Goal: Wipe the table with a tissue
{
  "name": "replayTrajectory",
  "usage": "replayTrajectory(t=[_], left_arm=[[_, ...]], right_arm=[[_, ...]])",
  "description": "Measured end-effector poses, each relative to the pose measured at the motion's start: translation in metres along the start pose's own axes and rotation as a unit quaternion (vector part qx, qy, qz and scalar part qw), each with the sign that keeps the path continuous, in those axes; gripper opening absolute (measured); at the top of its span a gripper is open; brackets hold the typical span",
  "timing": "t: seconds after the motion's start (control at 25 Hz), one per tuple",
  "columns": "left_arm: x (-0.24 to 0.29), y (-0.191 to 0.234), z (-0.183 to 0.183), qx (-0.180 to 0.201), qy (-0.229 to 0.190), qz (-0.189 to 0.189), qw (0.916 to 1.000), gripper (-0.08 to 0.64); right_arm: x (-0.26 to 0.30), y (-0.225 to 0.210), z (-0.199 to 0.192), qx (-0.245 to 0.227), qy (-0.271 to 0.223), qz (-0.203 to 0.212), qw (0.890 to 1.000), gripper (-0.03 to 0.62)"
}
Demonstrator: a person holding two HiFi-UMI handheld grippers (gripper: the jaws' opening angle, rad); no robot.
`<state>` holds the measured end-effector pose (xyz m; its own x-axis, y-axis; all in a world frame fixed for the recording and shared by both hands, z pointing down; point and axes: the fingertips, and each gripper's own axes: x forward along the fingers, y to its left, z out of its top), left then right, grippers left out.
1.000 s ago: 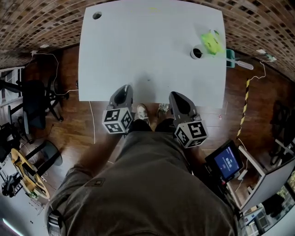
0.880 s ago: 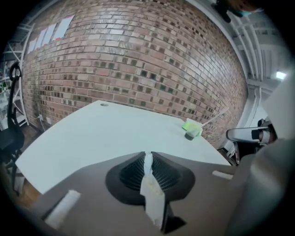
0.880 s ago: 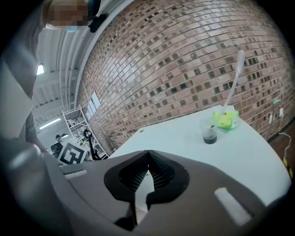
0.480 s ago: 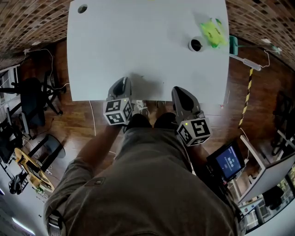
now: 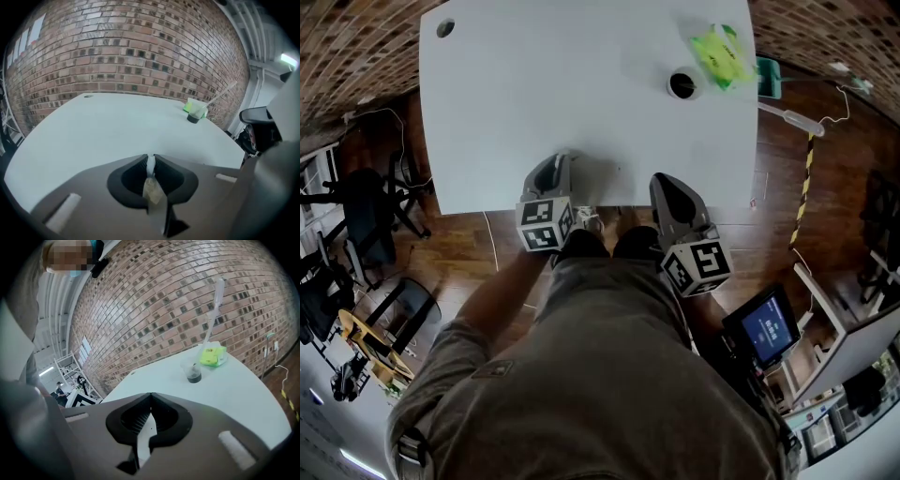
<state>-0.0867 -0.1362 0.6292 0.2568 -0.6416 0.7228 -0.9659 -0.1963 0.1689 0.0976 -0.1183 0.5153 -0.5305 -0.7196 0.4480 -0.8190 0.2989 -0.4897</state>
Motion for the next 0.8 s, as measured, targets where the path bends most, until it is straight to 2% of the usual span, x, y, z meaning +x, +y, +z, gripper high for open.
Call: replayTrajectory(t=[0.28,0.64,0.8], left_arm=[[0.011,-0.029,0.003,0.019,0.007,-0.033,0.9993,0.038],[0.026,-0.081,-0.001,0.041,0.018,-0.094,0.9945,0.038],[0.025,-0.086,0.0,0.038,0.021,-0.099,0.9941,0.038]], right_arm=[[-0.005,-0.011,0.002,0.005,-0.006,-0.012,1.0,0.012],[-0.011,-0.023,0.003,0.004,-0.004,-0.026,1.0,0.012],[-0.009,-0.022,0.004,0.005,-0.009,-0.024,1.0,0.012]])
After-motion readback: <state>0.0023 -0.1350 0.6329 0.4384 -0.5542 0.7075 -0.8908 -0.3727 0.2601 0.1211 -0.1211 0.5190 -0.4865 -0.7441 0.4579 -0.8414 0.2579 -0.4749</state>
